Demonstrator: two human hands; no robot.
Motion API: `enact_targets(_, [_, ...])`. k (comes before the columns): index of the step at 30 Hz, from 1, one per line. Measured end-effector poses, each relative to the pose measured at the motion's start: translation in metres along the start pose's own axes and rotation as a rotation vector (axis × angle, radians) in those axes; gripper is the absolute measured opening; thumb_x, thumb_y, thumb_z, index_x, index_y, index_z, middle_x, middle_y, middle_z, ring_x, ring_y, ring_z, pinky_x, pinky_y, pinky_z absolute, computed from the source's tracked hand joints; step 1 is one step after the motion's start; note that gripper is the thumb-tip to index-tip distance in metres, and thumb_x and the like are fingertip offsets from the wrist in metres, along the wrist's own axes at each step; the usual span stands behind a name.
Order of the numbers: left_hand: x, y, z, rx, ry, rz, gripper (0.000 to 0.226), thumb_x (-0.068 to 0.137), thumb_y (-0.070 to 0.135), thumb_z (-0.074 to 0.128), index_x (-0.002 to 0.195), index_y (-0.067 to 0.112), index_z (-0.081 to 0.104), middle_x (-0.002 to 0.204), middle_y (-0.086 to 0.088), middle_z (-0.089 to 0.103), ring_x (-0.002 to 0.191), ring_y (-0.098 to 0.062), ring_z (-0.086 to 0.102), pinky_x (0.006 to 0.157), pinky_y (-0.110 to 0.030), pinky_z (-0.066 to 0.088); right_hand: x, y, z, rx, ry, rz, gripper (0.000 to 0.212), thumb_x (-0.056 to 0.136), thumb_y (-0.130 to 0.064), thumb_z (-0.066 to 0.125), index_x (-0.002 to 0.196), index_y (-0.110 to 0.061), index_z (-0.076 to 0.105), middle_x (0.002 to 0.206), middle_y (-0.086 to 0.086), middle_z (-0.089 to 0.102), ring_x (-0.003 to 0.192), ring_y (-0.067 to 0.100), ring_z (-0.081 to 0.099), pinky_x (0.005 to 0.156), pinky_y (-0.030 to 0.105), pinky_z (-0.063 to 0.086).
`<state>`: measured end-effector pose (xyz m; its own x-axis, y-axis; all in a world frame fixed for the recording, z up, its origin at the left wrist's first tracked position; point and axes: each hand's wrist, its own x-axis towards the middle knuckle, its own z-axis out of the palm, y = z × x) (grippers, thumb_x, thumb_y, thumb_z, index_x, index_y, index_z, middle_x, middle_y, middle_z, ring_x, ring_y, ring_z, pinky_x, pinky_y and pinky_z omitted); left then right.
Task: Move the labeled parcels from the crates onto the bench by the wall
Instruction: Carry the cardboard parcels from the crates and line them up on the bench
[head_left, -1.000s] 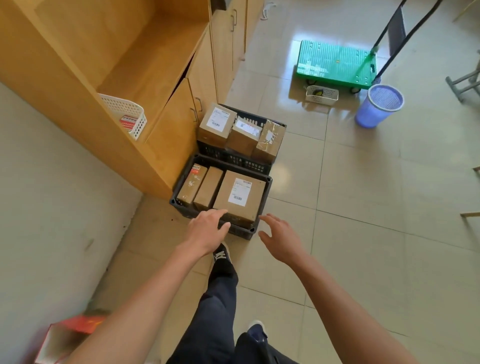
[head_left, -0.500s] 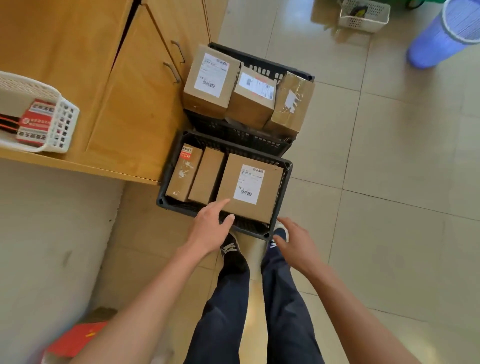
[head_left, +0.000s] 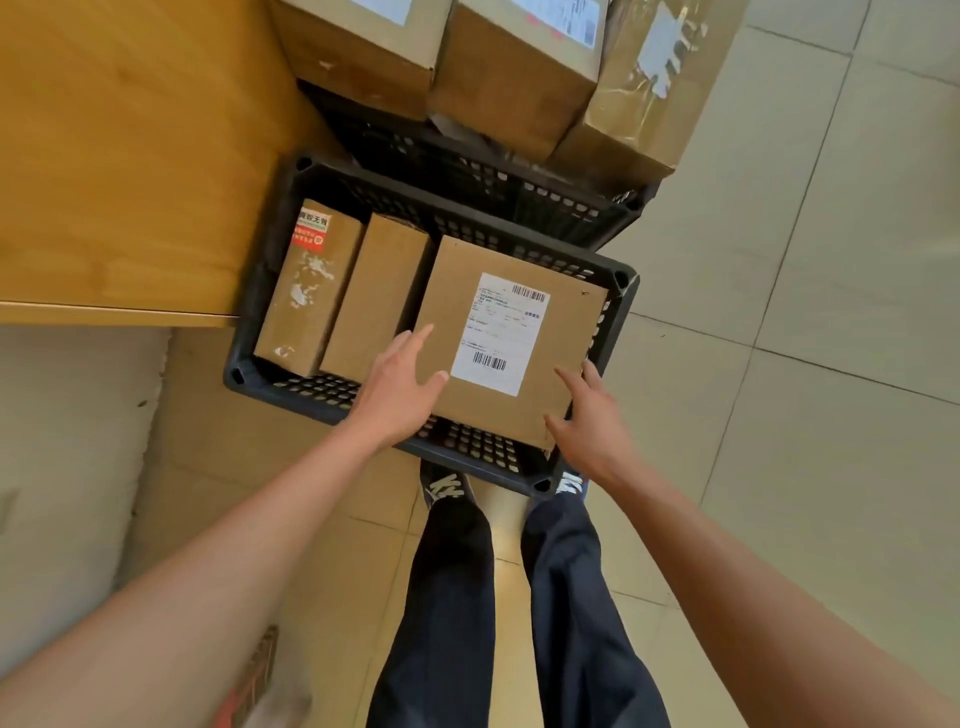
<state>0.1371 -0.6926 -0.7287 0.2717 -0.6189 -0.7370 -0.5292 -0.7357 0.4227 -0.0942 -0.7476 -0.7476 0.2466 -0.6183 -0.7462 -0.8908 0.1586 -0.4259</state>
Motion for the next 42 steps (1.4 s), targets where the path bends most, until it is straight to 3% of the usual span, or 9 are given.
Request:
enact_targets(6, [0.053, -0.012, 0.017, -0.057, 0.03, -0.047, 0.075, 0.101, 0.029, 0.059, 0.159, 0.042, 0.015, 0.168, 0.004, 0.015, 0.154, -0.024, 0.015, 0.121, -0.054, 0.023, 0.038, 0.004, 0.02, 0.184, 0.032, 0.125, 0.068, 0.097, -0.021, 0.057, 0.157, -0.032, 0.027, 0.168, 0.002, 0.0, 0.149, 0.029, 0.026, 0.109, 0.049, 0.046])
enact_targets(9, [0.063, -0.017, 0.022, -0.066, -0.004, -0.063, 0.073, 0.101, 0.029, 0.058, 0.159, 0.043, 0.016, 0.168, 0.001, 0.015, 0.154, -0.024, 0.016, 0.121, -0.053, 0.023, 0.046, -0.005, 0.026, 0.267, 0.044, 0.205, 0.07, 0.097, -0.023, 0.06, 0.157, -0.038, 0.027, 0.168, 0.007, -0.001, 0.153, 0.033, 0.011, 0.117, 0.056, 0.033])
enact_targets(14, [0.063, -0.023, 0.025, -0.131, -0.021, -0.083, 0.068, 0.1, 0.031, 0.06, 0.157, 0.042, 0.026, 0.168, 0.001, 0.015, 0.153, -0.022, 0.017, 0.121, -0.048, 0.021, 0.05, -0.02, 0.025, 0.405, 0.113, 0.28, 0.073, 0.093, -0.019, 0.066, 0.155, -0.037, 0.033, 0.166, 0.007, 0.012, 0.151, 0.033, 0.011, 0.119, 0.053, 0.024])
enact_targets(19, [0.049, -0.028, 0.025, -0.144, 0.011, -0.089, 0.071, 0.095, 0.036, 0.066, 0.155, 0.047, 0.029, 0.169, 0.002, 0.011, 0.154, -0.031, 0.009, 0.121, -0.058, 0.02, 0.046, -0.029, 0.028, 0.451, 0.191, 0.291, 0.074, 0.086, -0.025, 0.072, 0.15, -0.04, 0.04, 0.161, 0.003, 0.022, 0.148, 0.028, 0.019, 0.119, 0.055, 0.025])
enact_targets(24, [0.017, -0.024, 0.008, -0.194, 0.084, -0.066, 0.069, 0.095, 0.033, 0.067, 0.154, 0.046, 0.033, 0.168, 0.006, 0.015, 0.153, -0.026, 0.009, 0.12, -0.057, 0.024, 0.016, -0.042, 0.018, 0.543, 0.264, 0.159, 0.073, 0.087, -0.02, 0.075, 0.15, -0.036, 0.041, 0.156, -0.006, 0.019, 0.138, 0.016, 0.033, 0.098, 0.025, 0.04])
enact_targets(26, [-0.004, -0.017, -0.003, -0.192, 0.115, -0.052, 0.069, 0.095, 0.031, 0.068, 0.153, 0.045, 0.034, 0.167, 0.008, 0.014, 0.153, -0.024, 0.01, 0.118, -0.056, 0.025, -0.004, -0.05, 0.01, 0.497, 0.272, 0.112, 0.077, 0.086, -0.021, 0.077, 0.151, -0.037, 0.039, 0.158, -0.008, 0.016, 0.142, 0.017, 0.03, 0.101, 0.029, 0.045])
enact_targets(28, [-0.028, -0.009, -0.015, -0.193, 0.145, -0.032, 0.07, 0.094, 0.03, 0.07, 0.153, 0.045, 0.035, 0.167, 0.008, 0.013, 0.152, -0.024, 0.01, 0.117, -0.055, 0.026, -0.029, -0.061, -0.002, 0.429, 0.287, 0.066, 0.079, 0.084, -0.024, 0.079, 0.151, -0.037, 0.039, 0.159, -0.009, 0.013, 0.146, 0.019, 0.022, 0.112, 0.04, 0.04])
enact_targets(32, [-0.084, 0.013, -0.046, -0.216, 0.206, 0.013, 0.076, 0.091, 0.033, 0.074, 0.152, 0.049, 0.033, 0.168, 0.008, 0.009, 0.154, -0.023, 0.012, 0.119, -0.054, 0.025, -0.08, -0.084, -0.034, 0.342, 0.295, -0.05, 0.079, 0.083, -0.025, 0.079, 0.151, -0.038, 0.04, 0.158, -0.016, 0.008, 0.148, 0.017, 0.016, 0.118, 0.041, 0.032])
enact_targets(42, [-0.263, 0.065, -0.117, -0.239, 0.483, -0.013, 0.089, 0.089, 0.037, 0.075, 0.155, 0.054, 0.018, 0.169, 0.008, -0.004, 0.155, -0.02, 0.006, 0.123, -0.051, 0.021, -0.211, -0.159, -0.133, 0.096, 0.16, -0.424, 0.084, 0.082, -0.024, 0.079, 0.151, -0.042, 0.034, 0.162, -0.02, -0.007, 0.149, 0.015, 0.003, 0.118, 0.055, 0.032])
